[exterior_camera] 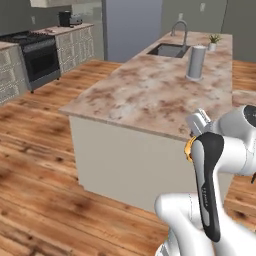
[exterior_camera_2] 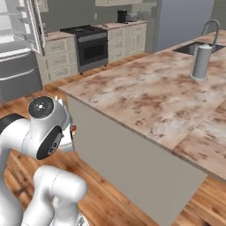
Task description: Place the cold items (eggplant and orange) from the fridge in one tupperware on the dining counter. Place the warm items (hot dog and kebab skewer) in the stove area in another tupperware.
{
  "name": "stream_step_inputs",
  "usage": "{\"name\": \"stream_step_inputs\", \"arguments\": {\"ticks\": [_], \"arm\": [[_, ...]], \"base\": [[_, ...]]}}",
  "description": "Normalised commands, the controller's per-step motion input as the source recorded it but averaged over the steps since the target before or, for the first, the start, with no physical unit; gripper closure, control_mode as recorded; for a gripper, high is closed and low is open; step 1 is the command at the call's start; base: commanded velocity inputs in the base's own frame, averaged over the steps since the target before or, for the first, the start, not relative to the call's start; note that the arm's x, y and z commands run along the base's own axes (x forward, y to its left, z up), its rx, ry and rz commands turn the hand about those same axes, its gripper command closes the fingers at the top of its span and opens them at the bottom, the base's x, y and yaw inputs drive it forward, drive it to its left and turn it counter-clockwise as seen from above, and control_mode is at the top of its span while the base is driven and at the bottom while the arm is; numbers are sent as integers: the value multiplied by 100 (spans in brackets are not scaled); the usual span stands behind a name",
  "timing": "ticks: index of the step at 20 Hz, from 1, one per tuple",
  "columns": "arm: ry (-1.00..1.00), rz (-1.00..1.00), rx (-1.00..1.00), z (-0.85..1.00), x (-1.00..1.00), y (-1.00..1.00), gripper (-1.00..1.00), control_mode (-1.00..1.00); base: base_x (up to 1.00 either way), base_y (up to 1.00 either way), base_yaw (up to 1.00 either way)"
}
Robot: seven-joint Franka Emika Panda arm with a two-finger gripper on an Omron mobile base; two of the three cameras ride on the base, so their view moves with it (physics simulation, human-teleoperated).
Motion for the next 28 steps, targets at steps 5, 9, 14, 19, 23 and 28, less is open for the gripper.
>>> {"name": "stream_step_inputs", "arguments": {"ticks": [5,9,14,19,23,28], "arm": [[0,0,0,0,0,0,100,100],[0,0,0,0,0,0,100,100],[0,0,0,0,0,0,100,100],[0,0,0,0,0,0,100,100],[0,0,0,0,0,0,100,100],[0,0,0,0,0,0,100,100]], "base": [[-64,-22,-38],[-59,-42,-38],[-51,-42,-36],[-21,-77,-27],[0,-97,-18],[3,-100,-11]]}}
